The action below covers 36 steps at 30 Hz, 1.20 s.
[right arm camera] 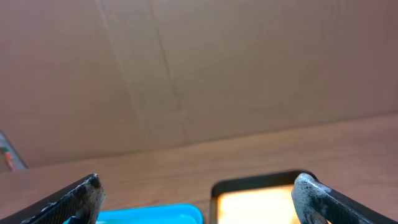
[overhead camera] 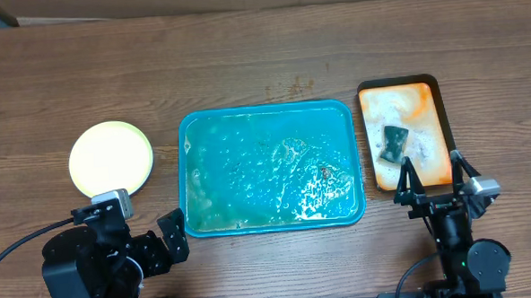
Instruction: Clean dirty plates on tray and stack at the side
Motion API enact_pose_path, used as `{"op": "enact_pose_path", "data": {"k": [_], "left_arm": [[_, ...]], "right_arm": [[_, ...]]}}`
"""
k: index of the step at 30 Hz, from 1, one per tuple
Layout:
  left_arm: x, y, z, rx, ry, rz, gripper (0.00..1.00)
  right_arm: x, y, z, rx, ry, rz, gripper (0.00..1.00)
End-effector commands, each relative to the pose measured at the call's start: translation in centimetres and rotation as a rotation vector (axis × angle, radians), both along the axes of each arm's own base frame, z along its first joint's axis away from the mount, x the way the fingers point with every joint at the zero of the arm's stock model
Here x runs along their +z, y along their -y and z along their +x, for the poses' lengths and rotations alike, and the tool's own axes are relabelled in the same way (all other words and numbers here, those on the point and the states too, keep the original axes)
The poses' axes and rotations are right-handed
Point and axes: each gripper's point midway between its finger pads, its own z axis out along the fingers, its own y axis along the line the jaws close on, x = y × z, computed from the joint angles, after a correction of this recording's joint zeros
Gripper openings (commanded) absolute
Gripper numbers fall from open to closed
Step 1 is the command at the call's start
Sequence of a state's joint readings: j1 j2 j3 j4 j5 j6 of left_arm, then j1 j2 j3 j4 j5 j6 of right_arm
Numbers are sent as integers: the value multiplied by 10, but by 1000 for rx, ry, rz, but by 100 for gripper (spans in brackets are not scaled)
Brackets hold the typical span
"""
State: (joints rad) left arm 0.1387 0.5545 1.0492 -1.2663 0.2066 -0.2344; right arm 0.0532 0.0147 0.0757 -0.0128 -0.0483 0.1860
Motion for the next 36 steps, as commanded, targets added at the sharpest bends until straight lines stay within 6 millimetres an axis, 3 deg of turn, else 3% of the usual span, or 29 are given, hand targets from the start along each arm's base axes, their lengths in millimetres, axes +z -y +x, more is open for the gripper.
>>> {"op": "enact_pose_path", "data": {"k": [1,7,36], "left_arm": [[1,3,0,-4,4,-19,100],[1,3,0,-4,3,-19,100],[-1,3,-1,-4,-6,-20,100]], "right_arm": [[-14,6,3,-38,-12,-8,100],[-46,-3,5,4,-100,-168,100],[-47,-4,5,9,-103,-163,100]]}}
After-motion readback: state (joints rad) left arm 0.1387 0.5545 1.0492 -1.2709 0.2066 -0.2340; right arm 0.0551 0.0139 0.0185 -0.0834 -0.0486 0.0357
